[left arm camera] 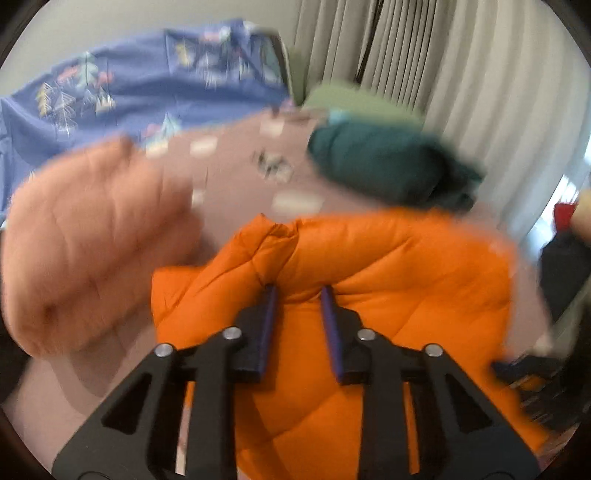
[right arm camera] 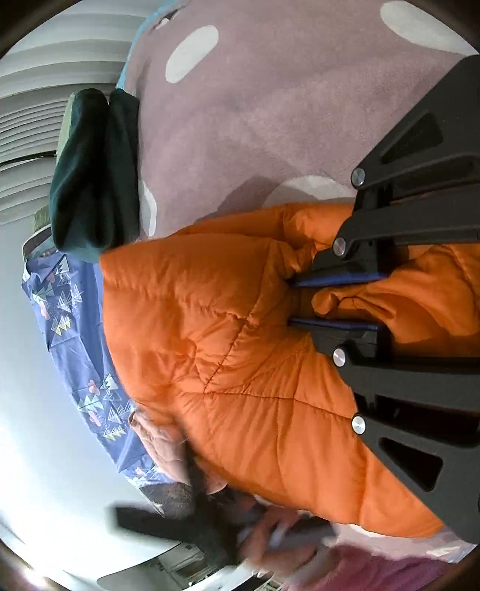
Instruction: Fold large clothes
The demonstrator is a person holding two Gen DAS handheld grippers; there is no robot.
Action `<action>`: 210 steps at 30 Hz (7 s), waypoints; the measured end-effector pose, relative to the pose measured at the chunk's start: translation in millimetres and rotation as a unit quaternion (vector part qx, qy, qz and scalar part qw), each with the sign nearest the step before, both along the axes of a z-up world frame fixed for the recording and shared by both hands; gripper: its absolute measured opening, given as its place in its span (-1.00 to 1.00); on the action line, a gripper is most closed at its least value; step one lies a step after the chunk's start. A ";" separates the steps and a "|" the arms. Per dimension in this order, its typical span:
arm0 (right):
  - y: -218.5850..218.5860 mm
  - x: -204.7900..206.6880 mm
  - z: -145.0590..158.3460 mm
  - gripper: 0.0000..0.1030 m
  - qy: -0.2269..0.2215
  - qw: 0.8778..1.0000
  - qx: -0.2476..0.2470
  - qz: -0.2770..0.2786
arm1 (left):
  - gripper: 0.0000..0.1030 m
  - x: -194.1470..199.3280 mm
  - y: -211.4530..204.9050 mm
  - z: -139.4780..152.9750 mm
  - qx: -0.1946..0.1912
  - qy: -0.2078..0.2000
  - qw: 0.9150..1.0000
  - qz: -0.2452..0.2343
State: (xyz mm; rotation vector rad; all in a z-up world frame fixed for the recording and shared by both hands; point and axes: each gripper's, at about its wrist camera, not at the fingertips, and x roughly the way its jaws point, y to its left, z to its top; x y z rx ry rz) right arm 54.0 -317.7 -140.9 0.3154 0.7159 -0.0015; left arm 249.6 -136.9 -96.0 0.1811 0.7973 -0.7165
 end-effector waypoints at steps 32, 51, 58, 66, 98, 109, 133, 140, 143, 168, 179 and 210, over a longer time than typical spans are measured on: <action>-21.5 129.6 14.7 -0.09 0.028 0.999 -0.046 0.008 | -0.52 -2.1 -2.8 -15.4 0.009 0.004 1.000 -0.001; -25.2 133.1 2.3 -0.07 0.021 0.999 -0.022 0.016 | 0.03 -28.9 14.1 22.6 -0.020 -0.019 1.000 -0.001; -27.1 131.1 1.6 -0.07 0.015 1.000 -0.014 0.016 | 0.52 -137.1 66.9 37.5 -0.011 -0.069 0.996 -0.048; -26.7 128.2 2.8 -0.07 0.011 1.000 -0.017 0.014 | 0.64 -241.5 87.4 19.0 0.001 -0.043 0.993 -0.107; -24.1 124.2 2.6 -0.04 0.002 1.000 -0.018 0.012 | -0.01 -233.6 100.3 61.7 -0.011 -0.062 0.996 -0.060; -26.6 125.7 1.5 -0.04 0.001 1.000 -0.009 0.008 | 0.28 -45.9 6.9 8.3 -0.022 0.032 0.999 0.010; -21.7 128.9 -1.8 -0.03 0.002 1.000 -0.015 -0.002 | 0.34 27.8 -50.2 -25.0 0.110 -0.020 0.993 0.039; -18.3 127.7 -1.3 -0.03 0.001 1.000 -0.023 0.004 | 0.33 19.2 -38.7 -27.2 0.101 -0.022 0.994 0.045; -17.8 126.4 -1.0 -0.03 0.000 1.000 -0.025 0.005 | 0.33 10.7 -35.9 -22.9 0.103 -0.026 0.993 0.048; -12.8 124.9 -0.4 -0.01 0.001 0.999 -0.043 0.002 | 0.42 -70.7 -19.4 -5.9 0.099 -0.063 0.993 0.002; 18.4 98.1 26.5 0.19 0.010 0.982 -0.186 0.010 | 0.43 -73.8 -24.9 -24.9 0.115 -0.075 0.990 0.010; 25.4 -46.0 31.4 -0.17 -0.026 0.999 -0.019 0.039 | 0.42 -77.2 -12.5 -25.6 0.084 -0.072 0.994 0.005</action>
